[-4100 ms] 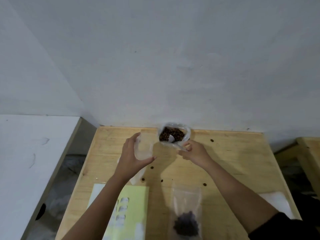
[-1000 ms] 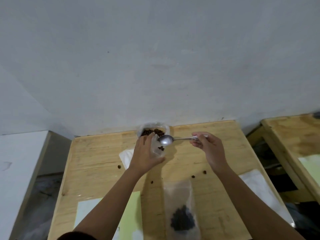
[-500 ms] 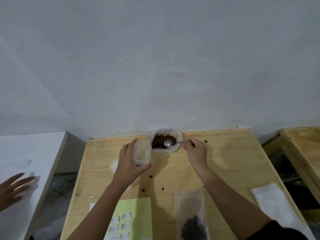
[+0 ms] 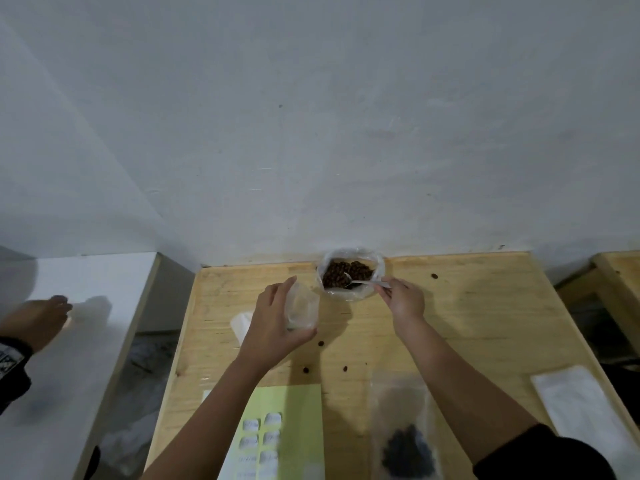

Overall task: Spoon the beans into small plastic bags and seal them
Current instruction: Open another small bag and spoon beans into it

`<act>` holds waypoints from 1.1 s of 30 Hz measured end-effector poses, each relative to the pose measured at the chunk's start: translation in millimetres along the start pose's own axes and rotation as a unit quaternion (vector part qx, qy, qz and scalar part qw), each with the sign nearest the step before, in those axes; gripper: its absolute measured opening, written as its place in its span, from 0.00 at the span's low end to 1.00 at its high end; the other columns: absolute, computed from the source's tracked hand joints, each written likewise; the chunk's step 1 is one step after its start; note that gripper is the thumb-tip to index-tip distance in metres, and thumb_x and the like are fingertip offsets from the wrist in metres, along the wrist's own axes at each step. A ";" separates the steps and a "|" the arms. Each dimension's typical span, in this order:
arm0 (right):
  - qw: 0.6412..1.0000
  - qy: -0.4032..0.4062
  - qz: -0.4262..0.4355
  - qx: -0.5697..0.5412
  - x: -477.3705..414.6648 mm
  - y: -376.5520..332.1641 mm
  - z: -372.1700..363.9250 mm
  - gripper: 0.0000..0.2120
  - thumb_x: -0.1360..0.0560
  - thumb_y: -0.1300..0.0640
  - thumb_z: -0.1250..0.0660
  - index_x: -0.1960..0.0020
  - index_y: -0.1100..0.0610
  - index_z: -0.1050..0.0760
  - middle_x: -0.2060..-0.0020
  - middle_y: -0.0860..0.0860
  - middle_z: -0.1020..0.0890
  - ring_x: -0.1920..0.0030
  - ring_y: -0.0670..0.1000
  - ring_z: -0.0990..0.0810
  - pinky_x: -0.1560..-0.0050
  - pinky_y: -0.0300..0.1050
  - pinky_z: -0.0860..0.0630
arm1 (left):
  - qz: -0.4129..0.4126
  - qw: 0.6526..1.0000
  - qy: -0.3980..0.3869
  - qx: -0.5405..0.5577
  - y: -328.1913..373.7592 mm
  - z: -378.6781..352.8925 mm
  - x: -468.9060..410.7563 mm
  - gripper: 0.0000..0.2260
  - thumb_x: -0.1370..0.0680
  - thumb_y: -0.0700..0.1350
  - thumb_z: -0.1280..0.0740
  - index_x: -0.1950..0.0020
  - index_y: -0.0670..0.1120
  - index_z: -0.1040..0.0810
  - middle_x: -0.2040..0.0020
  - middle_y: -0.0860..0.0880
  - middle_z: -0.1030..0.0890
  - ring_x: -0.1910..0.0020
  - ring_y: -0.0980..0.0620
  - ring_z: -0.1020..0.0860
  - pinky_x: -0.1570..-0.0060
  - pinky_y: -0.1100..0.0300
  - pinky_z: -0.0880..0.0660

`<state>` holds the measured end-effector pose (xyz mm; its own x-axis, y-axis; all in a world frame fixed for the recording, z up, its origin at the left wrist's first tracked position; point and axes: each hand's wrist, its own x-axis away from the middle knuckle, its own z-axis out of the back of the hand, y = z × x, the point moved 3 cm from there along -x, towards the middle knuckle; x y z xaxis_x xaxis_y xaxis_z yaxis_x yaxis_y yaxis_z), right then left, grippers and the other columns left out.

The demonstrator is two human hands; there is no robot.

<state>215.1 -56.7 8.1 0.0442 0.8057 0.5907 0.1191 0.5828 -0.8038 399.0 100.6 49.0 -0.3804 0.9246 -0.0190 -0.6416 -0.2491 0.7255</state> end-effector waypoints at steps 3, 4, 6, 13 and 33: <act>1.000 0.000 0.007 -0.029 2.1 -6.3 11.3 0.10 0.23 0.66 0.38 0.62 0.62 0.22 0.58 0.61 0.19 0.59 0.54 0.17 0.48 0.46 0.21 | 0.005 1.000 0.005 -0.030 1.6 -5.2 -5.5 0.42 0.35 0.51 0.23 0.26 0.50 0.40 0.35 0.51 0.34 0.38 0.56 0.38 0.40 0.60 0.35; 0.999 -0.003 0.011 -0.040 4.3 -10.5 15.7 0.09 0.23 0.66 0.37 0.61 0.63 0.22 0.58 0.60 0.19 0.60 0.54 0.17 0.51 0.44 0.20 | 0.008 0.999 0.008 -0.045 2.0 -7.7 -7.4 0.42 0.35 0.51 0.23 0.26 0.49 0.40 0.35 0.50 0.34 0.37 0.53 0.37 0.39 0.59 0.35; 0.999 -0.010 0.023 -0.045 11.4 -20.7 26.1 0.07 0.23 0.66 0.37 0.57 0.65 0.22 0.60 0.59 0.19 0.61 0.54 0.17 0.55 0.41 0.19 | 0.018 0.997 0.016 -0.072 3.6 -13.7 -11.6 0.41 0.35 0.51 0.24 0.26 0.48 0.40 0.36 0.47 0.33 0.37 0.49 0.35 0.38 0.57 0.34; 0.989 -0.079 0.128 0.007 44.6 -57.5 59.7 0.09 0.24 0.66 0.37 0.60 0.63 0.20 0.63 0.59 0.19 0.63 0.56 0.18 0.61 0.35 0.20 | 0.009 0.996 0.000 -0.094 30.5 -44.8 -24.1 0.40 0.34 0.54 0.25 0.27 0.47 0.38 0.37 0.46 0.31 0.38 0.46 0.33 0.39 0.55 0.34; 0.985 -0.097 0.139 0.036 43.2 -44.5 34.0 0.09 0.21 0.64 0.40 0.48 0.66 0.23 0.56 0.58 0.18 0.53 0.54 0.18 0.56 0.34 0.20 | 0.011 0.996 0.047 0.071 31.8 -6.8 4.3 0.41 0.34 0.53 0.23 0.26 0.52 0.41 0.37 0.56 0.36 0.36 0.60 0.38 0.42 0.63 0.37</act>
<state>178.0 -44.2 67.0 -0.1260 0.9363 0.3277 0.0580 0.3367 -0.9398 372.5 94.6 67.3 -0.4581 0.8867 -0.0617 -0.5344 -0.2194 0.8162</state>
